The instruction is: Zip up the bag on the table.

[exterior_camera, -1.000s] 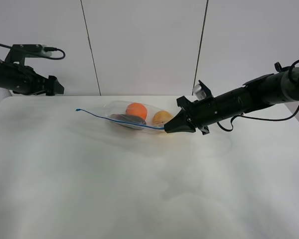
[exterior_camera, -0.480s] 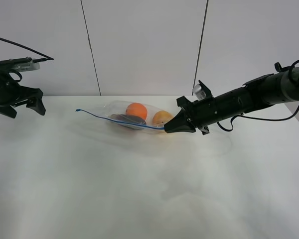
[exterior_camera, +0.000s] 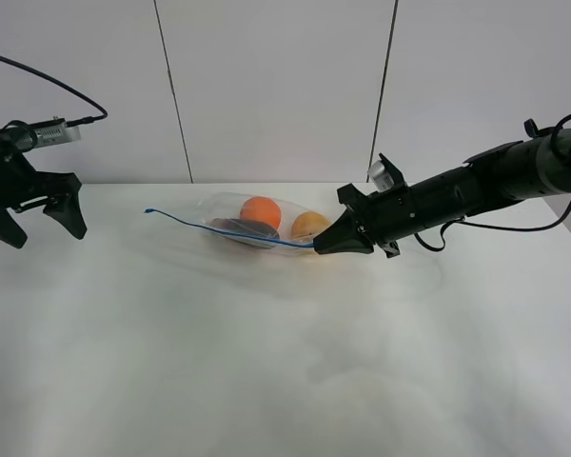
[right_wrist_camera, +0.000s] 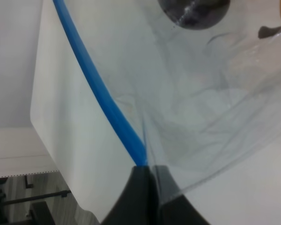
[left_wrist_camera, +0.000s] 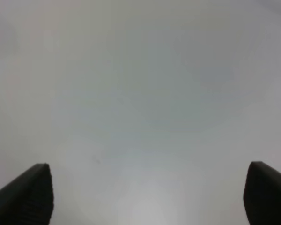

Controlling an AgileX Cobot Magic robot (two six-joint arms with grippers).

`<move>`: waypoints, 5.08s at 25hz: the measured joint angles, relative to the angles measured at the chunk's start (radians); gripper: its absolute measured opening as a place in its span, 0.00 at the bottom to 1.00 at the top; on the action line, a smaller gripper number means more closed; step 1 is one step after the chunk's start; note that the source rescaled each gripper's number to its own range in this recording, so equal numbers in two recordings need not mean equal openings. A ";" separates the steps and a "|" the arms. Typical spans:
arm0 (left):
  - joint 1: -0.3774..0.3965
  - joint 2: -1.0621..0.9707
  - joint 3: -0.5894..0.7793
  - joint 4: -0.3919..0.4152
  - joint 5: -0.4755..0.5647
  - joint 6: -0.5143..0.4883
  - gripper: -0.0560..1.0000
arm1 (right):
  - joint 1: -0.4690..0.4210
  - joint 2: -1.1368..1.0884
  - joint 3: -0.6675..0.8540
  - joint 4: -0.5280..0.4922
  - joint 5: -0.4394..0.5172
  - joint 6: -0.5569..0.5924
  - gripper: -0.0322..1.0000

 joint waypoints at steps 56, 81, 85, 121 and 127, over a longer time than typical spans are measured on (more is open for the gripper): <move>-0.054 -1.793 0.813 0.099 0.042 -0.065 0.94 | 0.000 0.000 0.000 -0.006 0.003 0.003 0.04; -0.057 -1.793 0.813 0.098 0.042 -0.067 0.94 | -0.005 -0.002 -0.517 -1.154 0.196 0.739 0.98; -0.057 -1.793 0.813 0.098 0.042 -0.068 0.94 | -0.047 -0.002 -0.544 -1.196 0.253 0.751 0.98; -0.057 -1.793 0.813 0.097 0.040 -0.068 0.94 | -0.105 -1.500 0.678 -1.223 0.080 0.755 0.97; -0.057 -1.793 0.813 0.097 0.040 -0.068 0.94 | -0.105 -1.719 0.692 -1.233 0.084 0.774 0.97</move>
